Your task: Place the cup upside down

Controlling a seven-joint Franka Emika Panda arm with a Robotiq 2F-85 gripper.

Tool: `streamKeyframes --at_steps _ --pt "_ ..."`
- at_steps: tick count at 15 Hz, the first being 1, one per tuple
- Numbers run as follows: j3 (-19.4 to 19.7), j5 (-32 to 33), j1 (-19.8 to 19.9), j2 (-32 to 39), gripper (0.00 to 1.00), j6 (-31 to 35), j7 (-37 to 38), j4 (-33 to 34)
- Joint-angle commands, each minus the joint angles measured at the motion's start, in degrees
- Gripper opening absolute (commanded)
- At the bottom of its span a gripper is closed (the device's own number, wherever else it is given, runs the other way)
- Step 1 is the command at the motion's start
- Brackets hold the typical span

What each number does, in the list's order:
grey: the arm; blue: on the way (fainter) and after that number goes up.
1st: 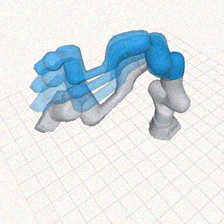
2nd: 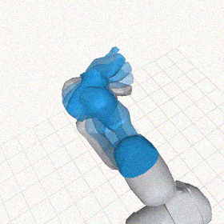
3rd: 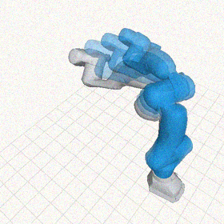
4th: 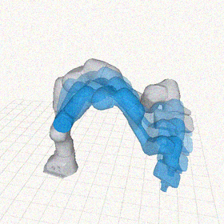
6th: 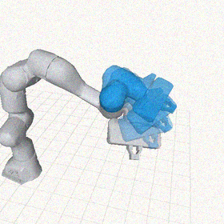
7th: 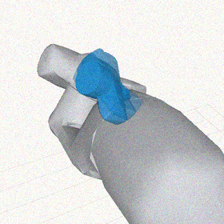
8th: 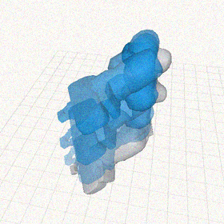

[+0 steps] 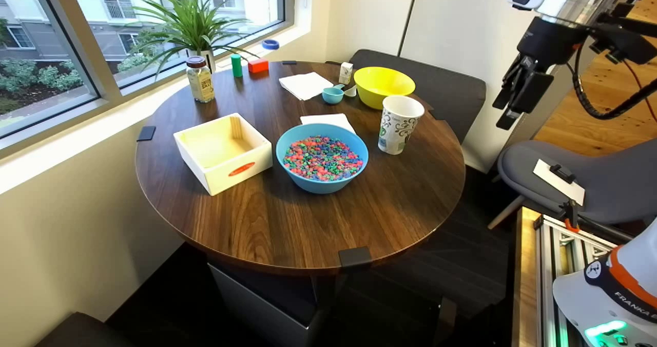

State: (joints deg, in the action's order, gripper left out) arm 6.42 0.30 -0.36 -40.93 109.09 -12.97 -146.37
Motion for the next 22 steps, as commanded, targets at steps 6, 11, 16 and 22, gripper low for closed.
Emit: streamKeyframes --at_steps 6,11,16,22 --pt "-1.88 2.00 4.88 9.42 1.00 15.42 9.20 5.15" --pt "-2.96 2.11 4.66 16.89 1.00 20.47 11.74 8.35" --pt "-3.24 1.75 4.28 22.09 1.00 20.95 12.01 10.81" --pt "-3.16 1.77 4.20 26.20 0.62 21.53 11.70 12.66"
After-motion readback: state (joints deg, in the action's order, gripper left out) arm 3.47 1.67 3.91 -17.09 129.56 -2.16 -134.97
